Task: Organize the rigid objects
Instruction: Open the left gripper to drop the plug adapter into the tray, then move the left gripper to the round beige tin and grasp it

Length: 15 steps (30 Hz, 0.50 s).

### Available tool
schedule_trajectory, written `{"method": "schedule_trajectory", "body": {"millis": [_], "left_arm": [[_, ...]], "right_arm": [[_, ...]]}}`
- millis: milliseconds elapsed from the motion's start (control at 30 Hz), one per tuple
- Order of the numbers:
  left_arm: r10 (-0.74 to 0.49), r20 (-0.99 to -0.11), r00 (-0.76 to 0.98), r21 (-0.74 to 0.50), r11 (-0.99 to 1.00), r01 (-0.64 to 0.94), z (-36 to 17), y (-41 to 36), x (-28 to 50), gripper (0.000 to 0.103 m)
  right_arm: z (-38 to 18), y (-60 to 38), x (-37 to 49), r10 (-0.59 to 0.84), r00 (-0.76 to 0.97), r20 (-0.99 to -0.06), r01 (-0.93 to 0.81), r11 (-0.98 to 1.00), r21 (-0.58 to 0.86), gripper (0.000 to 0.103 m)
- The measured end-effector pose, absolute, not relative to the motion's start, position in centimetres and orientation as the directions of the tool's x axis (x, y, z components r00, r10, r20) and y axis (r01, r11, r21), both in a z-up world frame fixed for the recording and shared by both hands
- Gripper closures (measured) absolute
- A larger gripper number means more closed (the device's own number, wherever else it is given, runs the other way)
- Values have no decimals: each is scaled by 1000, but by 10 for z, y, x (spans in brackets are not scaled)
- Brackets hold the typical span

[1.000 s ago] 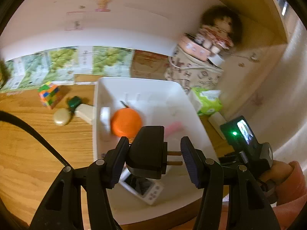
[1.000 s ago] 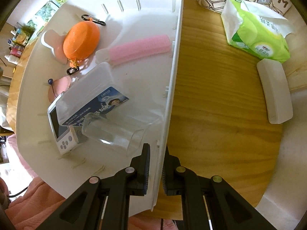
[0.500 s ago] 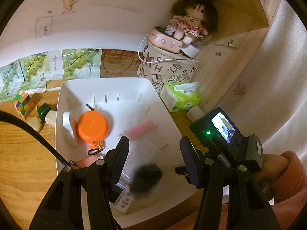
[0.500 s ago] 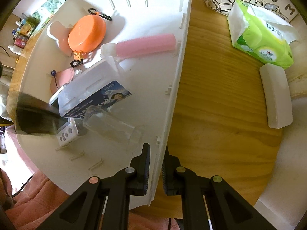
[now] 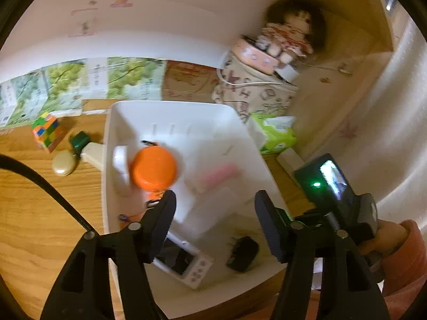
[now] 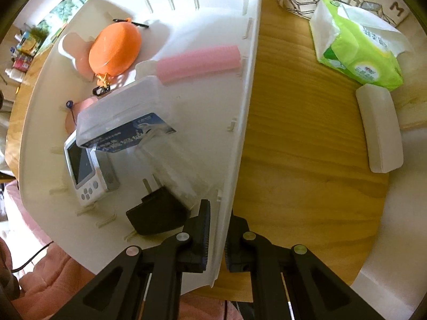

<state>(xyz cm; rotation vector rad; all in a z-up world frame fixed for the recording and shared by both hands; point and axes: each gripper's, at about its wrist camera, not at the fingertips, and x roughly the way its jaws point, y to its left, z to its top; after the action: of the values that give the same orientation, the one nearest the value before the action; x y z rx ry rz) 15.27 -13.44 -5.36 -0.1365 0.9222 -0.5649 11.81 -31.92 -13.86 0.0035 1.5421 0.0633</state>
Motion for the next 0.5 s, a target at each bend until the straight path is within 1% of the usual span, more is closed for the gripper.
{"method": "schedule_trajectory", "body": {"millis": [100, 200, 367, 500], "left_arm": [[-492, -726, 482, -329, 863, 384, -55, -118, 157, 30], [-461, -740, 491, -301, 879, 370, -54, -103, 163, 27], [-433, -764, 478, -289, 893, 346, -55, -74, 174, 24], [-411, -787, 460, -275, 901, 334, -55, -57, 183, 24]], "right_arm": [[-139, -321, 119, 40, 33, -999, -16, 999, 39, 95], [-139, -321, 119, 32, 37, -999, 10, 999, 33, 95], [-139, -321, 120, 20, 37, -999, 58, 998, 22, 95], [-140, -322, 121, 4, 28, -1000, 106, 994, 7, 95]]}}
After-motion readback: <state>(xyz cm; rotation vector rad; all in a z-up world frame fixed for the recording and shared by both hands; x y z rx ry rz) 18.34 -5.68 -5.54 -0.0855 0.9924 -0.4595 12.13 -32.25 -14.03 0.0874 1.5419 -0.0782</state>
